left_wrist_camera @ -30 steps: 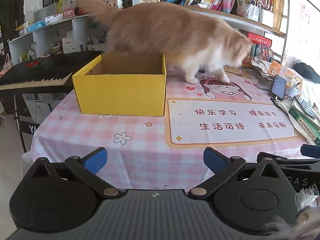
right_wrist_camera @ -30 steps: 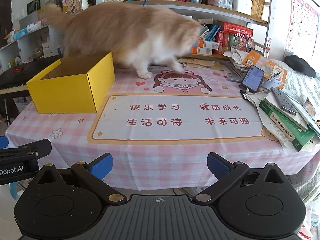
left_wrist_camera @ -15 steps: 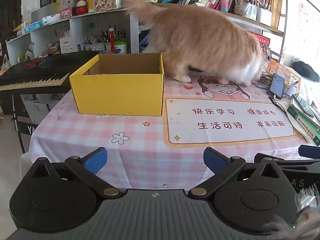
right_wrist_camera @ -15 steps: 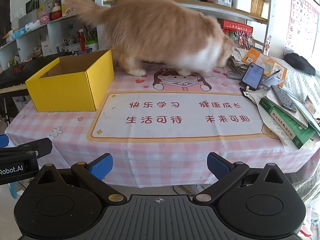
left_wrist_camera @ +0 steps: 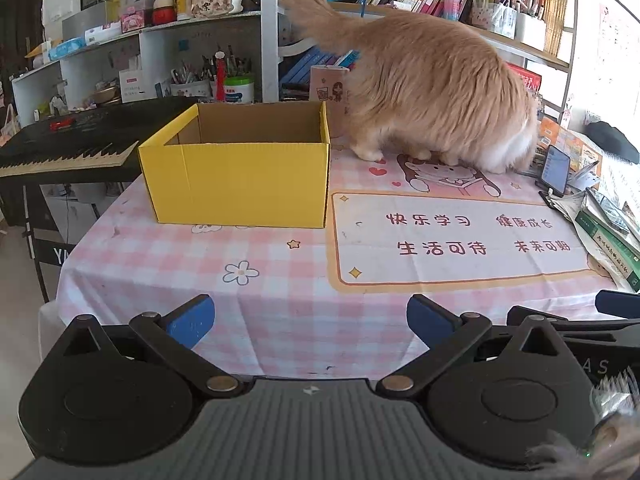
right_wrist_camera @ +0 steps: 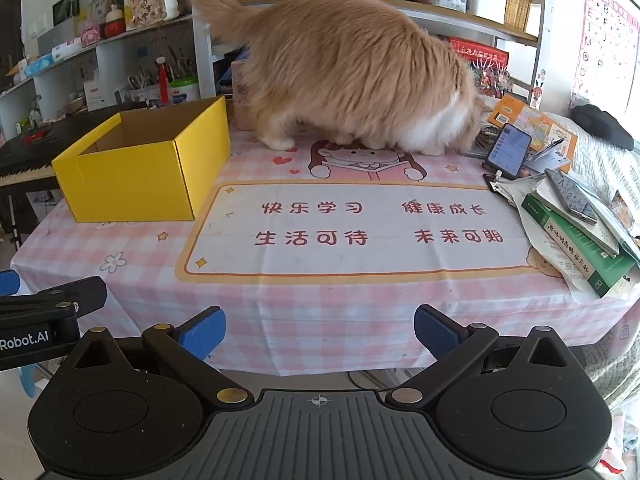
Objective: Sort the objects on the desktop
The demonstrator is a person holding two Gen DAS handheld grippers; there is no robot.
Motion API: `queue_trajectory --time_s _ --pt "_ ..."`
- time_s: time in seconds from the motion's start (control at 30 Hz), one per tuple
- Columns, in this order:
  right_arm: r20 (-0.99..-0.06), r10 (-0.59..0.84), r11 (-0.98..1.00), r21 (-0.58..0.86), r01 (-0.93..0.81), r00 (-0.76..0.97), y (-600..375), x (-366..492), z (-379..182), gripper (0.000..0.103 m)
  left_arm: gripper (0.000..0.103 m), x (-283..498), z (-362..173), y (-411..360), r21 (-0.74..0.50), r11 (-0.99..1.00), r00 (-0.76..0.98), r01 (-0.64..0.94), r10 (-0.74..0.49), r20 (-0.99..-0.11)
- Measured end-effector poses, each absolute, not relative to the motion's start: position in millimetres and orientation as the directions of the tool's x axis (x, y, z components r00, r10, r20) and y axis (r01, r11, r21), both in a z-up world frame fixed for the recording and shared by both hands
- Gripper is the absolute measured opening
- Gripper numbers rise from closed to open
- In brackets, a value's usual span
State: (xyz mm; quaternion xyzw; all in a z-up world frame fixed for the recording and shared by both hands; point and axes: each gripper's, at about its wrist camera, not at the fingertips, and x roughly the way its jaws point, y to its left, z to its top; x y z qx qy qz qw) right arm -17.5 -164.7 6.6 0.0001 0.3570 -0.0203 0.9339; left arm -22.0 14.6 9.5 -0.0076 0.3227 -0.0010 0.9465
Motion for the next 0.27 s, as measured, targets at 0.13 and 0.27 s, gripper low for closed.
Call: queue_trajectory --time_s 0.13,0.27 --pt "-0.671 -0.035 0.999 -0.013 0.036 0.741 -162.7 -16.3 5.0 0.102 0.103 -21.1 9.3 15.8 -0.022 1.000 0.794 -0.006 -0.009 -0.607" --pt "-0.676 -0.033 0.999 -0.011 0.034 0.737 -160.5 -13.9 2.9 0.102 0.103 -17.1 6.0 16.4 -0.020 1.000 0.783 -0.012 -0.003 -0.622"
